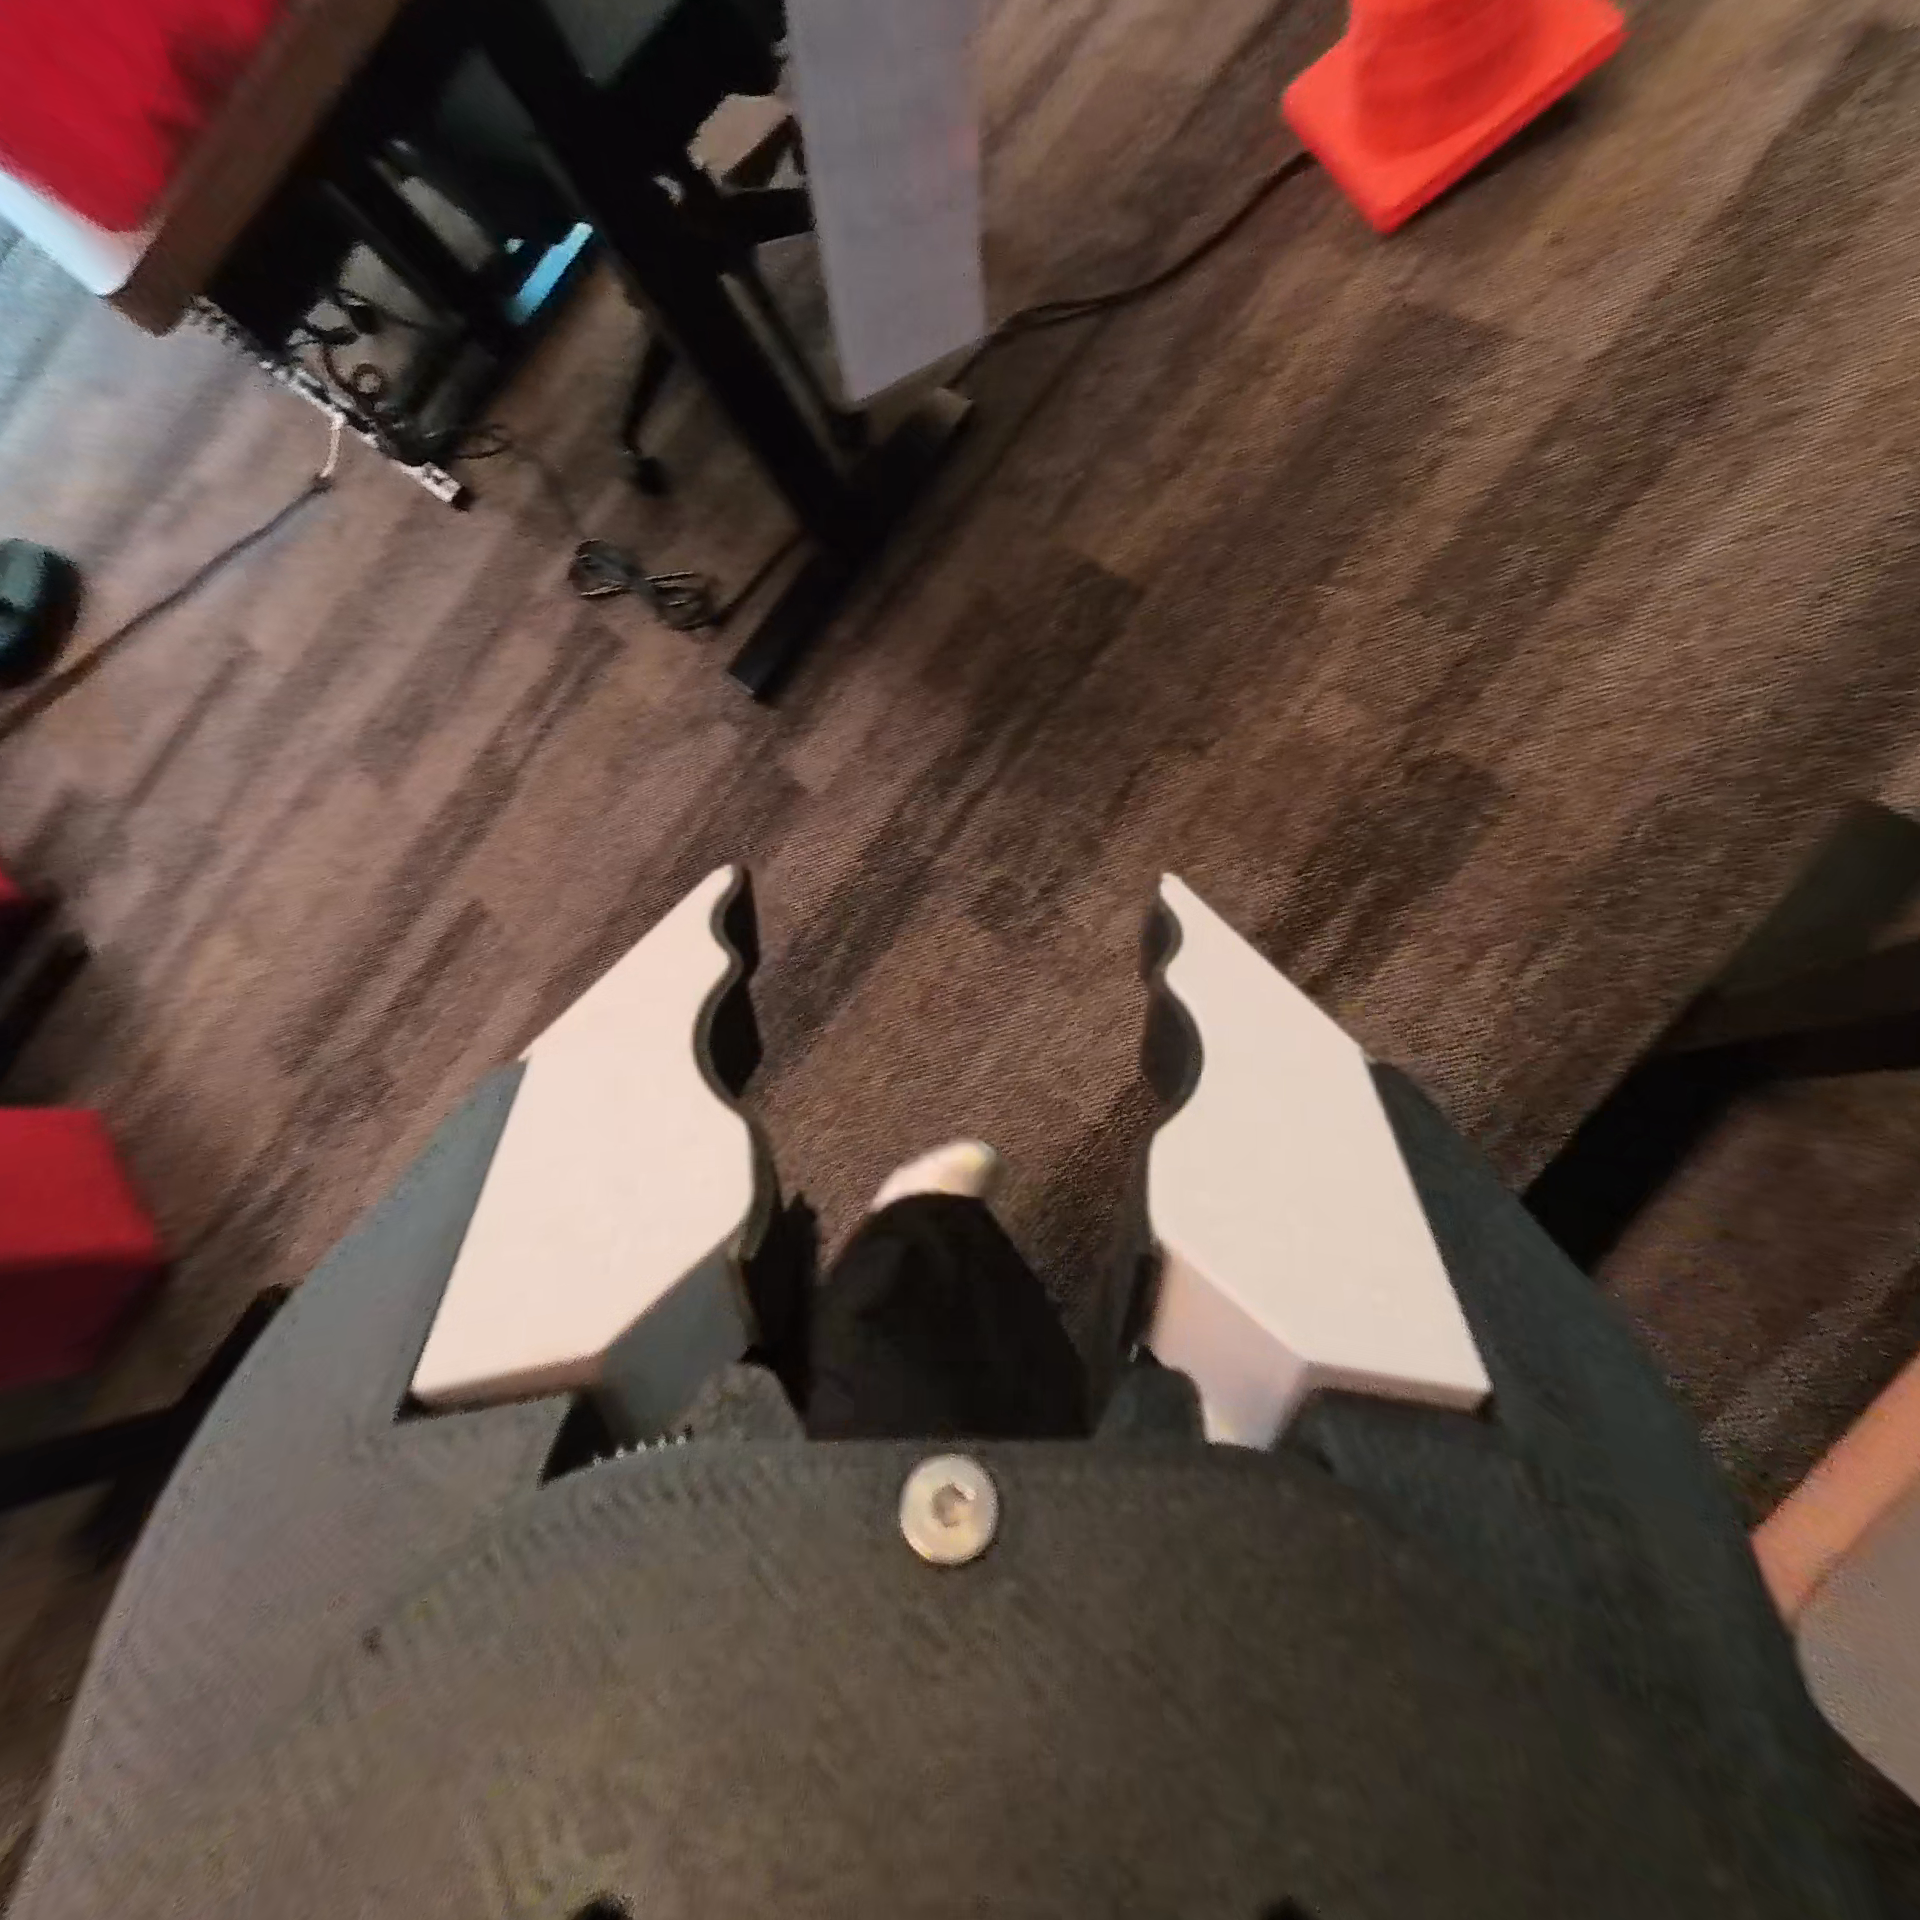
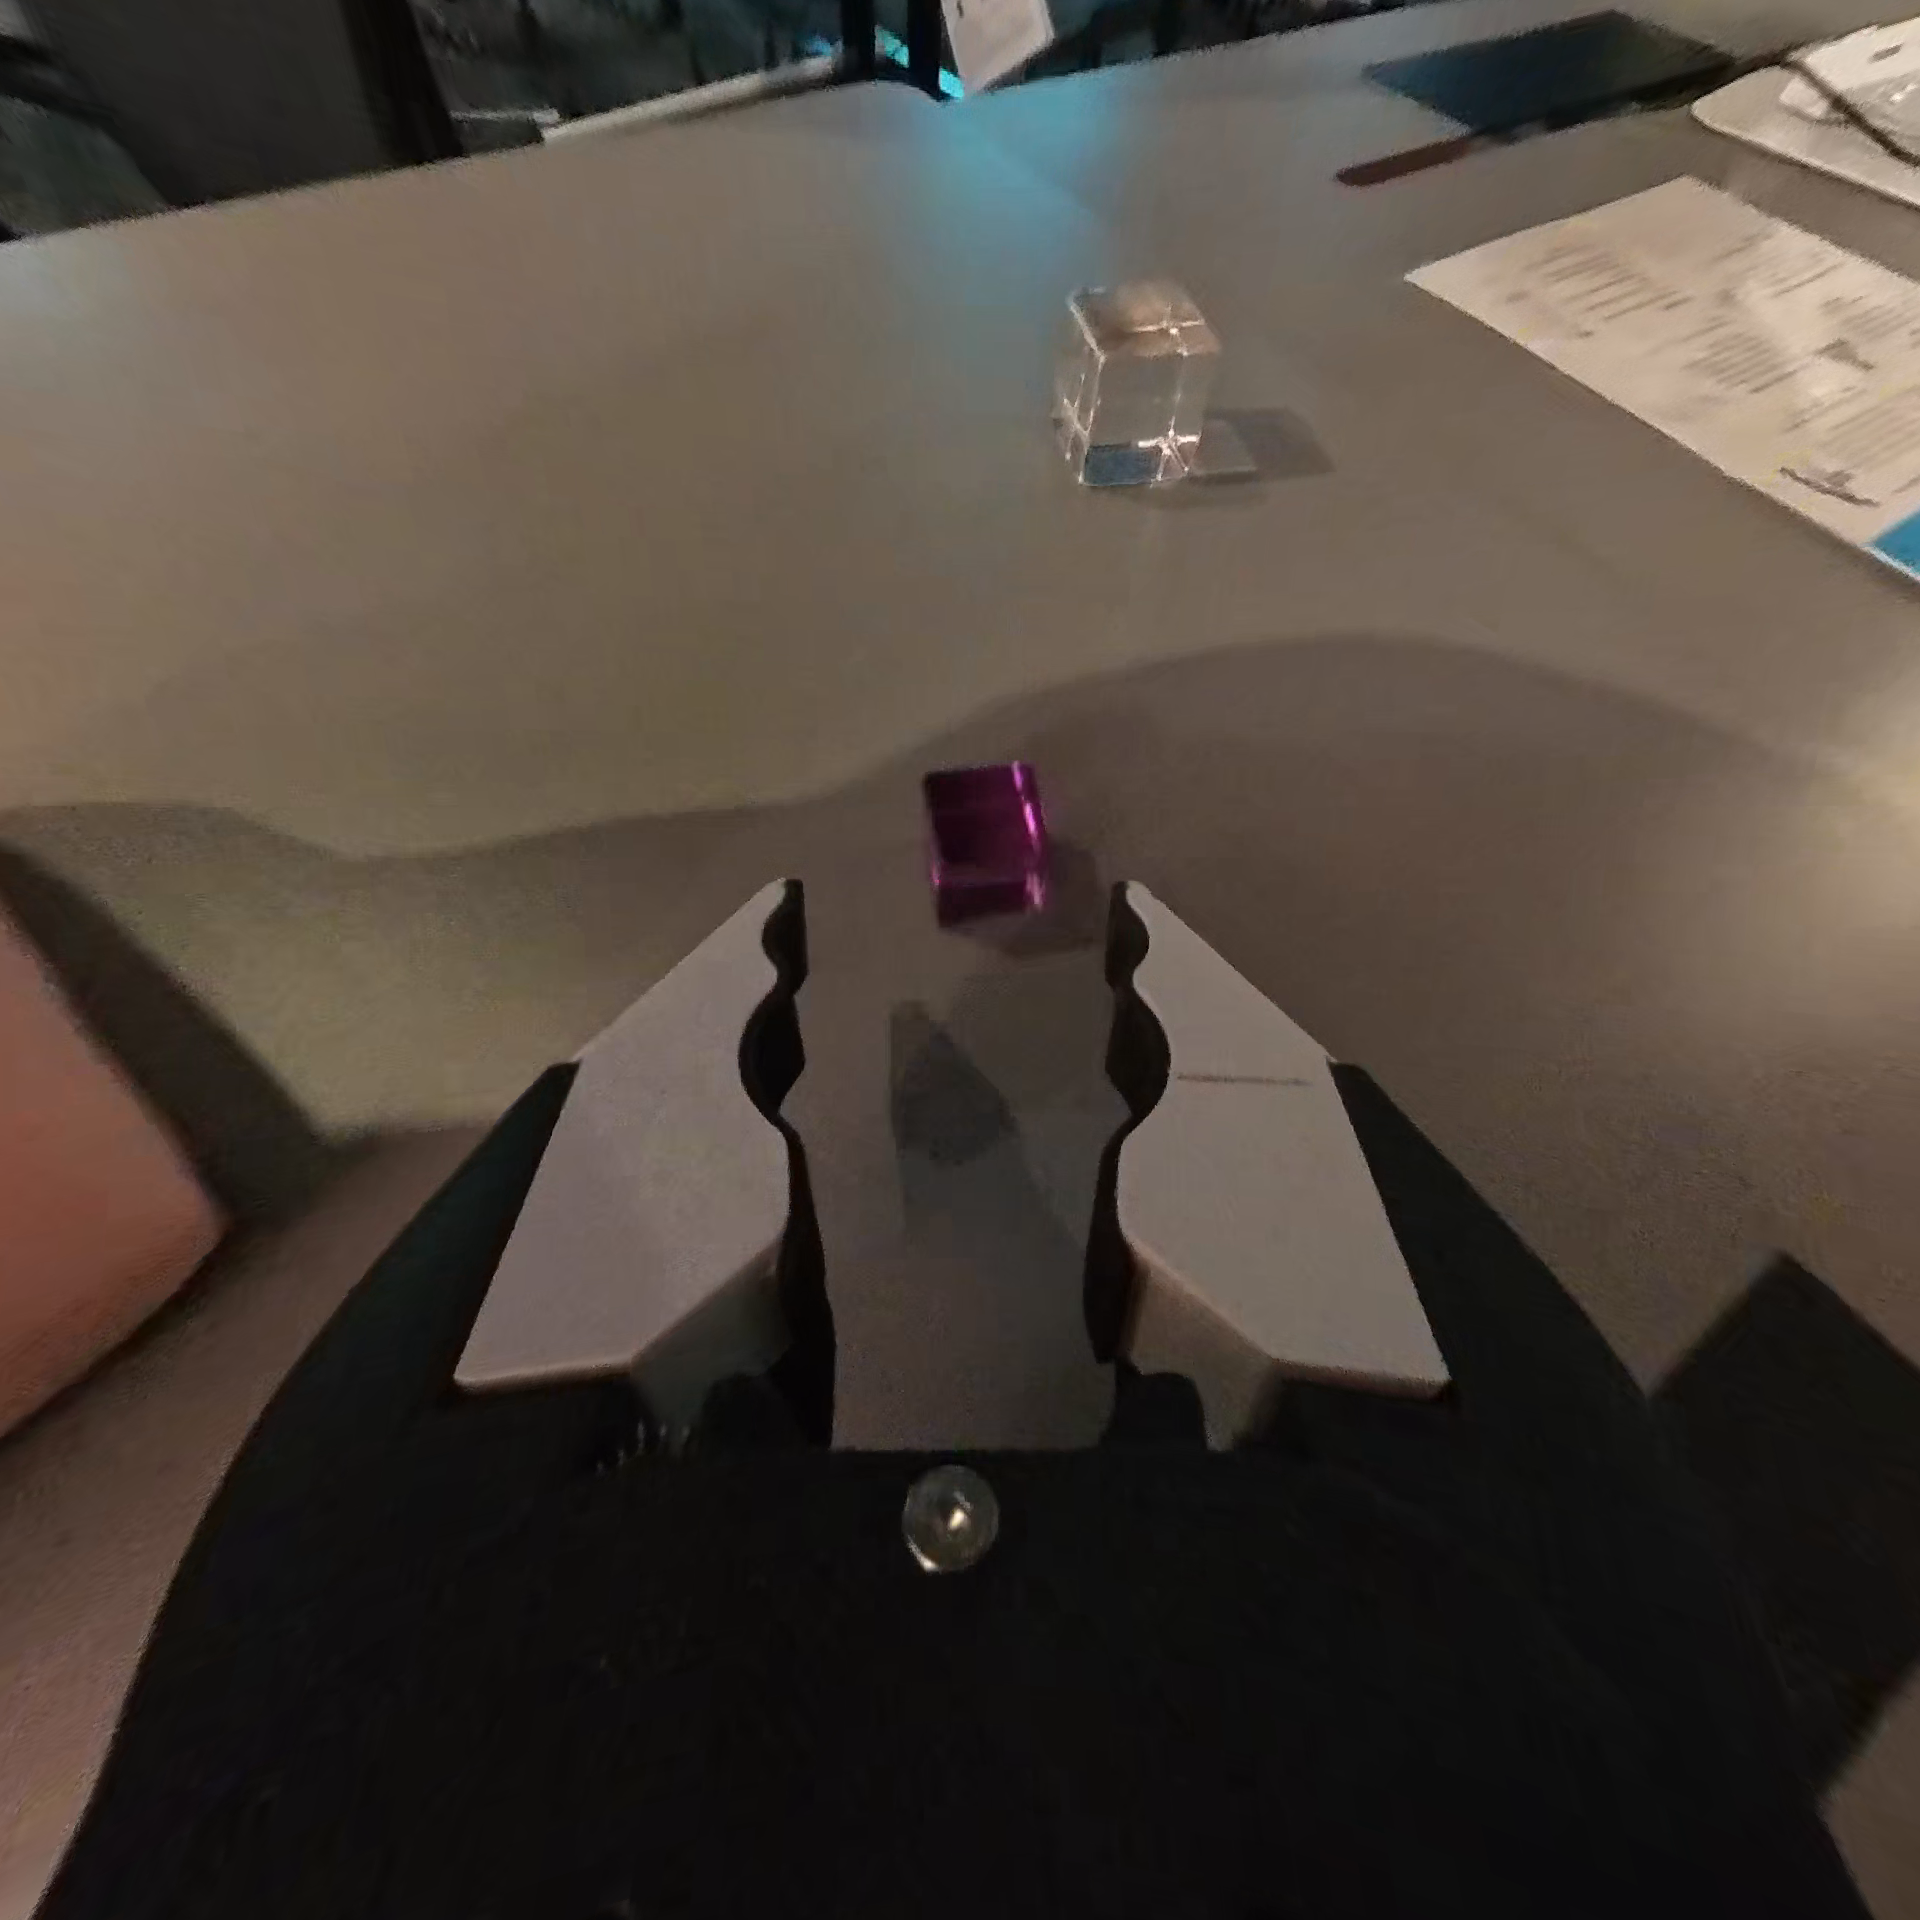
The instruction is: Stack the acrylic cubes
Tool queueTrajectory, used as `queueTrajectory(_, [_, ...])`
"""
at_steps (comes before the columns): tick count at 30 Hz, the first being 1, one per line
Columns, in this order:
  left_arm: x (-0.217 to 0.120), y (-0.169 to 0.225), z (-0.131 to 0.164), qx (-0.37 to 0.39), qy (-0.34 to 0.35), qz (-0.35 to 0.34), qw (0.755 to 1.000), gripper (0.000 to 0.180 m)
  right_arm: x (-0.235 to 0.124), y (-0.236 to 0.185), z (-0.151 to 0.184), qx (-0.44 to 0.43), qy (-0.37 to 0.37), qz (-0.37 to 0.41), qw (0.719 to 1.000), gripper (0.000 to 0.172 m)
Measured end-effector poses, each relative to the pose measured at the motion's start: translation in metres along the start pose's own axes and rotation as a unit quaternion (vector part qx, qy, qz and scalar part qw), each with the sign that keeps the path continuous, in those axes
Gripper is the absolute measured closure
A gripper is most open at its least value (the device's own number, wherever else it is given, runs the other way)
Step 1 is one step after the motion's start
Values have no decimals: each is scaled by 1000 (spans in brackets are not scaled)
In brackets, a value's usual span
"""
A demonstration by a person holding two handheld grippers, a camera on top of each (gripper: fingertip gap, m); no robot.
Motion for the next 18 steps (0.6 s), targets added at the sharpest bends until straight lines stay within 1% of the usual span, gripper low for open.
queueTrajectory(3, [-9,1,1,18,-10,-15,1000,107,26,-1,-1,18,-20,-10,1000,123])
queueTrajectory(4, [-10,3,1,26,-13,-14,999,107,30,-1,-2,16,-23,-13,1000,130])
queueTrajectory(5, [-10,7,2,37,-18,-12,999,107,32,-1,-1,10,-30,-8,999,144])
queueTrajectory(7, [-9,13,4,50,-26,-11,998,108,32,-2,-1,-2,-33,-3,999,147])
queueTrajectory(9, [-5,22,8,45,-30,4,999,109,25,-4,-1,-19,-25,1,1000,147])
queueTrajectory(11, [0,30,12,34,-29,19,999,110,7,-7,-6,-41,14,12,999,148])
queueTrajectory(13, [5,38,18,10,-29,37,999,111,-22,-15,-11,-65,59,7,996,148])
queueTrajectory(16, [13,51,26,-9,-27,81,996,112,-81,-35,-14,-134,112,-3,985,147])
queueTrajectory(18, [21,61,29,-1,-21,116,993,113,-131,-51,-15,-148,136,-13,980,147])
Point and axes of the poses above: each gripper's, where its closed fingertips meet, x out along the fingers, z out of its underside, y = z × x across the jaws, the point moved 7 cm from there along -x, back along the fingers, and after that the axes turned 14 degrees about y, right-handed, at the moved point
